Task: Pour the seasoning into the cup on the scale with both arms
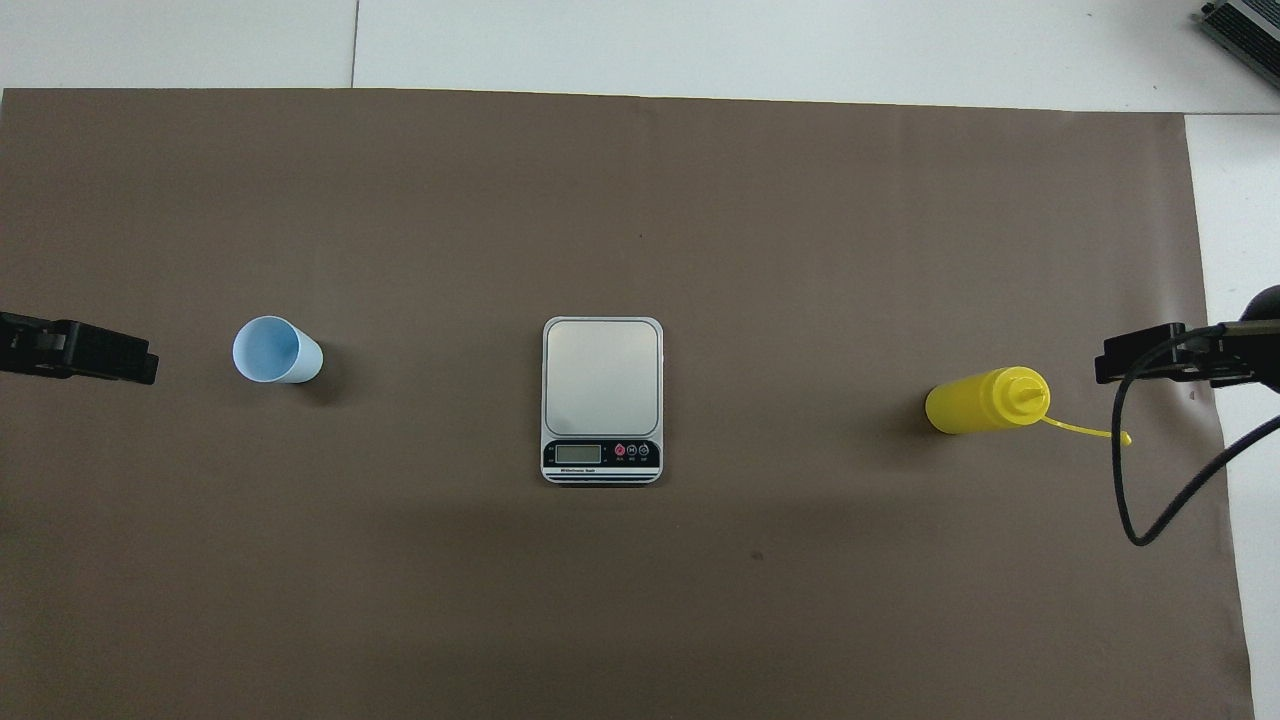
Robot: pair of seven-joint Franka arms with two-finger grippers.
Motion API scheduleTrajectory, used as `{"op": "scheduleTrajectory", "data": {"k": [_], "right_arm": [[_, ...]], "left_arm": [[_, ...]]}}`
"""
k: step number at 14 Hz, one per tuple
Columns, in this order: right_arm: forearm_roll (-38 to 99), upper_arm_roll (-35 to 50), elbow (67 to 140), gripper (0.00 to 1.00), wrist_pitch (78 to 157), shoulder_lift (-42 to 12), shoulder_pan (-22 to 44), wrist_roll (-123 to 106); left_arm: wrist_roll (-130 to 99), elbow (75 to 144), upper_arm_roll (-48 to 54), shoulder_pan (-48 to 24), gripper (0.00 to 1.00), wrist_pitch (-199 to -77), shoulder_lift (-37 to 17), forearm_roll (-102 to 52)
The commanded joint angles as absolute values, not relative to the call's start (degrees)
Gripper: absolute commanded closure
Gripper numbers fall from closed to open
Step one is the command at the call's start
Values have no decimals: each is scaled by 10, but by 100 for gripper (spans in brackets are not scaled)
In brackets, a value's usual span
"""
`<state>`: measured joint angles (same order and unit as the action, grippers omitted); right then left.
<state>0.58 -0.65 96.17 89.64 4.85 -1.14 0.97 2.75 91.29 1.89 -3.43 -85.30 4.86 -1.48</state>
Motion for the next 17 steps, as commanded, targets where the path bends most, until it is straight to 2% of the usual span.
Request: {"op": "scheduleTrajectory", "data": {"k": [1,14,17], "right_arm": [[11,3,972,0,891,61,-22,20],[11,3,972,0,891,61,-22,19],[11,3,972,0,891,61,-22,20]], "left_arm": [[31,923,21,-28,0,-852,62,-19],[29,924,22,-35,0,-852,62,-18],[32,960,21,-29,0,-897,75,-16]]}}
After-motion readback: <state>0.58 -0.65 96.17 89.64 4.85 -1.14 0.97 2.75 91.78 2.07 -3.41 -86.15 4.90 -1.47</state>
